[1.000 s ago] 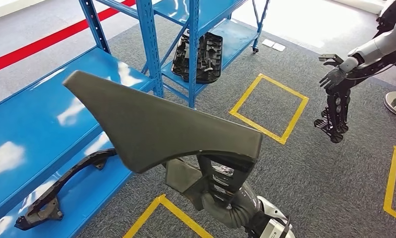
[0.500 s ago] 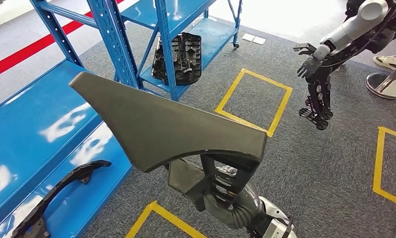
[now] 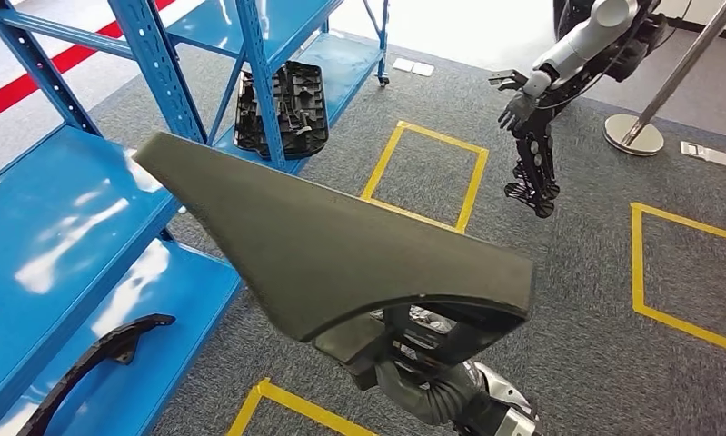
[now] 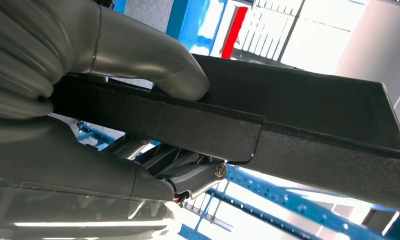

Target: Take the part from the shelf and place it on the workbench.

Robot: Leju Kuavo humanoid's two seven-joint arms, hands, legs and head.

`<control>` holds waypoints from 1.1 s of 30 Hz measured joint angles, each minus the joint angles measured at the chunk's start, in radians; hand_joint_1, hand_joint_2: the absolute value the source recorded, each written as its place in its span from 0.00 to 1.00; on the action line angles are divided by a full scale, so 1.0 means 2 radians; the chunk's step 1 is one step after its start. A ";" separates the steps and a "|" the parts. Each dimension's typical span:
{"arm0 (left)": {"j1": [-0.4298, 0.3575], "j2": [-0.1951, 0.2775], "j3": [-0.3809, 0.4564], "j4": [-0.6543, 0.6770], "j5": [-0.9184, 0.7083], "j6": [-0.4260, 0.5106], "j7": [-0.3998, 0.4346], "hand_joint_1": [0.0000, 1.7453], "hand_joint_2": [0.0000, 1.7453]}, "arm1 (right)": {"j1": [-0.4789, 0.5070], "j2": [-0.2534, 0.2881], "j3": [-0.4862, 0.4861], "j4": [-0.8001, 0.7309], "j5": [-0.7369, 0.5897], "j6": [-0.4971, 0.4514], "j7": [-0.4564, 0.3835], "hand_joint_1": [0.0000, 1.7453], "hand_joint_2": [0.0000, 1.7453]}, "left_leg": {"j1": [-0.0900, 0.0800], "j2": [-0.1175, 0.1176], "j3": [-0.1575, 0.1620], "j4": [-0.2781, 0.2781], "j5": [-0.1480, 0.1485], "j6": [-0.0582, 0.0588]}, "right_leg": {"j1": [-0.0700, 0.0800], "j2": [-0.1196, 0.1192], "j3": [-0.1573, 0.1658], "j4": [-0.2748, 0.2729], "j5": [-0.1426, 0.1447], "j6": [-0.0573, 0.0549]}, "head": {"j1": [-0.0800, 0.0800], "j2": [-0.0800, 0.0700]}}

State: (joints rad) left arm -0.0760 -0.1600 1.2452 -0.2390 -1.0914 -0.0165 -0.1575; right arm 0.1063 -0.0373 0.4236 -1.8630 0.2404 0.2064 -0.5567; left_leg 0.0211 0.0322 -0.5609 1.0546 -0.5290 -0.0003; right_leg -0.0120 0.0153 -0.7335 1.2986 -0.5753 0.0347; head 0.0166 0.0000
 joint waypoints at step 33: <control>-0.006 0.006 0.009 -0.004 0.000 -0.005 -0.020 0.00 1.00 | 0.024 0.006 0.006 -0.018 0.046 -0.015 0.005 1.00 1.00 | -0.001 0.011 0.005 0.000 -0.004 -0.003 | 0.002 -0.014 0.040 -0.079 0.036 -0.003 | -0.001 0.000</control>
State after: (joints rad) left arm -0.0879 -0.1488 1.2634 -0.2465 -1.0912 -0.0268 -0.1969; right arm 0.1534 -0.0258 0.4365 -1.8994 0.3322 0.1768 -0.5472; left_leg 0.0195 0.0537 -0.5506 1.0538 -0.5380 -0.0065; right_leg -0.0077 -0.0131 -0.6528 1.1414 -0.5029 0.0297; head 0.0153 0.0000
